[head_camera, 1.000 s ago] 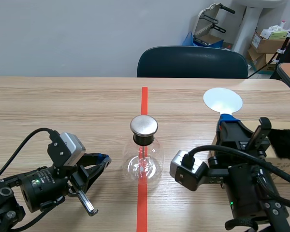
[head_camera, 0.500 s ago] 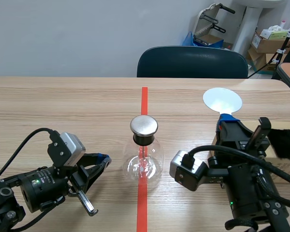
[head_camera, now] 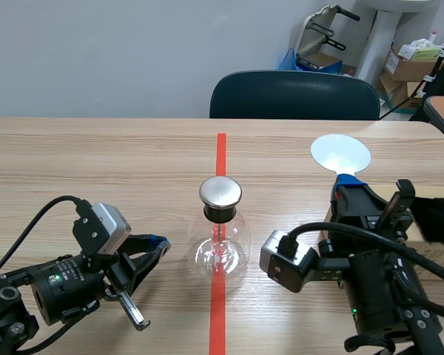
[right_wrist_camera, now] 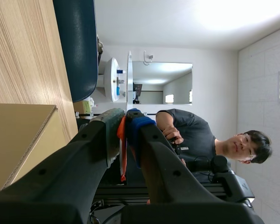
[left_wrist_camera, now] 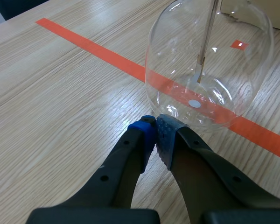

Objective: Do the electroscope experiment

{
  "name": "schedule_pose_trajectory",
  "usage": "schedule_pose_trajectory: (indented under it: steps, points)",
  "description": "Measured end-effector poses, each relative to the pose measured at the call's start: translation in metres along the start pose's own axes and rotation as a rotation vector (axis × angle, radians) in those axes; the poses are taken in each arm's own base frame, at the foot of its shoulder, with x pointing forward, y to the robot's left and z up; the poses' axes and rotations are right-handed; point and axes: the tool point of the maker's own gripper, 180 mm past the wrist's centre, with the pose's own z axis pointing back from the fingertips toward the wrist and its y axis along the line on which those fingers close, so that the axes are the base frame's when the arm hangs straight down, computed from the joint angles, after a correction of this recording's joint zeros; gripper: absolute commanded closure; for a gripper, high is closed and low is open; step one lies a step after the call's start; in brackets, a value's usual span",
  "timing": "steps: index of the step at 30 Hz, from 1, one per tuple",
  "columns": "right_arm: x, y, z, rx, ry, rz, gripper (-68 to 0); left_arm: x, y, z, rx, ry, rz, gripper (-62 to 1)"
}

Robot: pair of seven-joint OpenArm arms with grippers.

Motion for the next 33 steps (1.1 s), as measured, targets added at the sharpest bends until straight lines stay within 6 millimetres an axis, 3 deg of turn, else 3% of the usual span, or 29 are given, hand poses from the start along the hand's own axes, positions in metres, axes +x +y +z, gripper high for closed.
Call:
schedule_pose_trajectory:
  steps: [21,33]
  points:
    - [0.001,0.000,0.000,0.000,-0.005,0.000,-1.7,0.000,0.000,0.000,0.000,0.000,0.000,-4.0]
    - [0.063,0.000,0.011,0.000,-0.359,0.001,-1.7,0.000,0.000,0.000,0.000,0.000,0.000,-4.0]
